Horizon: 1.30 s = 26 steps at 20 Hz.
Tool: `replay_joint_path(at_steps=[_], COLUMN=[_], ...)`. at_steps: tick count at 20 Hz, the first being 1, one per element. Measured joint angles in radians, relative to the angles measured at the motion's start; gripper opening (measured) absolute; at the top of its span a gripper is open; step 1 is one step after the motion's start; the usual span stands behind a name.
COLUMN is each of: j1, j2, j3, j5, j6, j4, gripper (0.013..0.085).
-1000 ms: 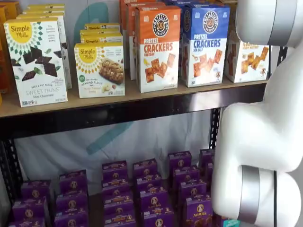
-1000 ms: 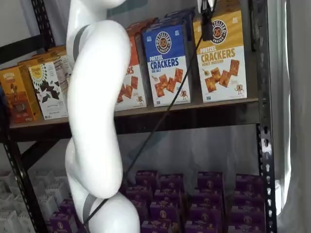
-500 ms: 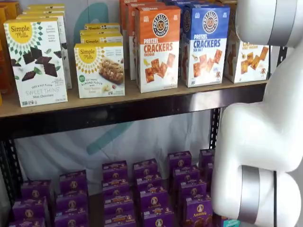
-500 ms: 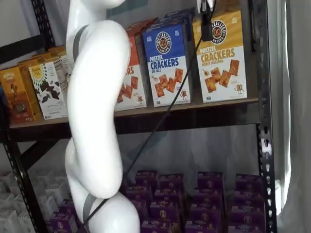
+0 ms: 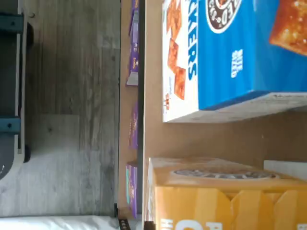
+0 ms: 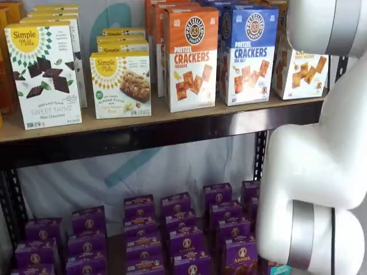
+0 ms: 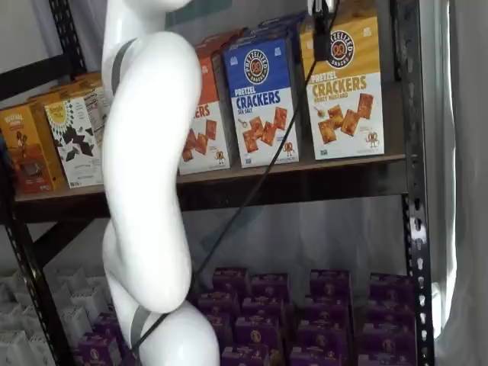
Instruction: Retrieve the yellow and white box located on the top shelf, the sixth one from the left
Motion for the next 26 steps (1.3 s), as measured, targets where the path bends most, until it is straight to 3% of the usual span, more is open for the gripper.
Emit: replay_joint_path(at_steps=[4,10,17,26], j1=[-0.026,-0.048,-0.061,-0.061], j2=[-0.023,-0.112,-0.221,-0.363], j3=[0.01,0.109,0.234,0.403], j5=[0.034,0.03,0.021,0.002], j6=[-0.012,-0.031,-0.049,-0.069], j4=[0.023,0.034,0.028,-0.014], gripper=[0.061,0.061,0.061,0.061])
